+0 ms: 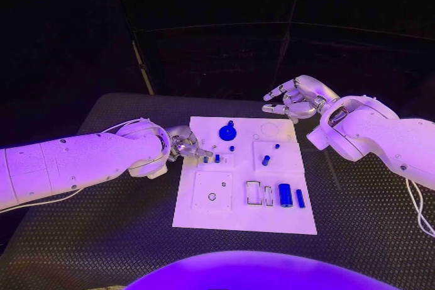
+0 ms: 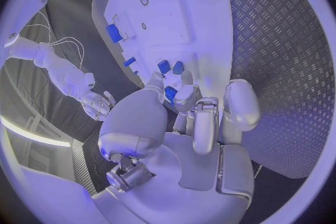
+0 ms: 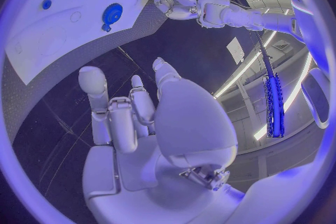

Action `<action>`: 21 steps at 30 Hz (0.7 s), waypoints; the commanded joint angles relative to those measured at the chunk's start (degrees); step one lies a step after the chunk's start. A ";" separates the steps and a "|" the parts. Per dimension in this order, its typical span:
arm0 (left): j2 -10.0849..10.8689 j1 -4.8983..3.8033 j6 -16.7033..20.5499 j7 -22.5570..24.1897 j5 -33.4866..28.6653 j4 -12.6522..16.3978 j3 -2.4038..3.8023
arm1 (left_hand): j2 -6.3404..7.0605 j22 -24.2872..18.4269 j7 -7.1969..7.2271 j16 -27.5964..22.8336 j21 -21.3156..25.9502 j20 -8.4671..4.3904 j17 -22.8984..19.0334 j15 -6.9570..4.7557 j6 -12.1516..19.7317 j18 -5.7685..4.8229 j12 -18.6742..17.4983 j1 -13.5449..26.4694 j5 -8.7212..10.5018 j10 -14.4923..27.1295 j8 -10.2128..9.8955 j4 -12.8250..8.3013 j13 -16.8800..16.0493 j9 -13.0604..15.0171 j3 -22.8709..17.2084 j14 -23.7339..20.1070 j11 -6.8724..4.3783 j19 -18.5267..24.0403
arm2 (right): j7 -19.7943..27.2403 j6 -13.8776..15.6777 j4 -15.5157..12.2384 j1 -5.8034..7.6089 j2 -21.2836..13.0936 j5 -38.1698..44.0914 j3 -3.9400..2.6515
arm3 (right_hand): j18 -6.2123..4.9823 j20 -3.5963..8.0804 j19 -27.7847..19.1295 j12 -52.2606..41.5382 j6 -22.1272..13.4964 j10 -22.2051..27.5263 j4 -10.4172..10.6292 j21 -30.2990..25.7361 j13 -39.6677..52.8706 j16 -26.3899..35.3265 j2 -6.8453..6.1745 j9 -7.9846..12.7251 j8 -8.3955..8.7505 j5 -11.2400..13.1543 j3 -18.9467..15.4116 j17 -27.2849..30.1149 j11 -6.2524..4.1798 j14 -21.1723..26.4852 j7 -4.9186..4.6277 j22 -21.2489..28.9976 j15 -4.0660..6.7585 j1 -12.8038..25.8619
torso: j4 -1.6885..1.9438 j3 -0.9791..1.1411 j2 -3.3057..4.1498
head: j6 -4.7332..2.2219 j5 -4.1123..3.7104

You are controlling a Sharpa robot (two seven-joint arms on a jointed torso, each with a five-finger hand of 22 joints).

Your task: Assemble the parts on the task board

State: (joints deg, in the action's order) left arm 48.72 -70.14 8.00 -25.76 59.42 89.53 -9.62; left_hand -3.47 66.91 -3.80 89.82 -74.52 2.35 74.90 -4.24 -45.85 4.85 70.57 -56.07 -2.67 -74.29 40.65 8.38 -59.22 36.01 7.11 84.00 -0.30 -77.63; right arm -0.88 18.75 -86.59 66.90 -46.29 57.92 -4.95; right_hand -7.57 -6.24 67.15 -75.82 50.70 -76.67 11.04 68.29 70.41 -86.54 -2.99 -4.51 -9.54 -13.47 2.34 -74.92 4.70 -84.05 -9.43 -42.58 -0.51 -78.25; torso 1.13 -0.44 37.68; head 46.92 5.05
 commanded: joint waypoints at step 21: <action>-6.77 -3.04 10.86 25.16 -4.73 -6.35 -0.01 | 1.78 -24.44 -3.89 -11.28 21.65 2.86 -1.57 3.21 4.53 5.28 -17.20 -24.78 -4.23 18.99 -7.32 -3.90 23.19 -10.58 -8.20 -0.57 3.21 15.19 | 0.51 -0.26 0.35 0.08 0.44 -0.11 -0.02 | -0.72 -0.03 -0.34 0.20 -0.04 0.10 0.05 -0.23 -0.03 0.39 0.51 0.04 -0.19 -0.15 -0.26 -6.06 -0.22 -3.89 -0.05 0.07 0.38 -0.18 | -0.13 0.01 0.08 | -1.20 -0.91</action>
State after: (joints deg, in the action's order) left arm 42.25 -73.08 16.12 -7.95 54.91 83.60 -9.65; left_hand -1.81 42.52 -7.72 78.72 -53.07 5.21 73.36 -1.21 -41.07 9.41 53.56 -80.44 -6.84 -55.68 33.54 4.65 -36.24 25.75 -0.57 83.56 2.77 -62.66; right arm -0.86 18.73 -86.21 66.88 -45.91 57.92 -4.94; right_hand -7.57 -6.24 67.15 -75.82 50.70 -76.67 11.04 68.29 70.41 -86.54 -2.99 -4.51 -9.54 -13.47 2.34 -74.91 4.71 -84.05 -9.44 -42.59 -0.51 -78.25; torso 0.99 -0.39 37.73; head 45.83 4.20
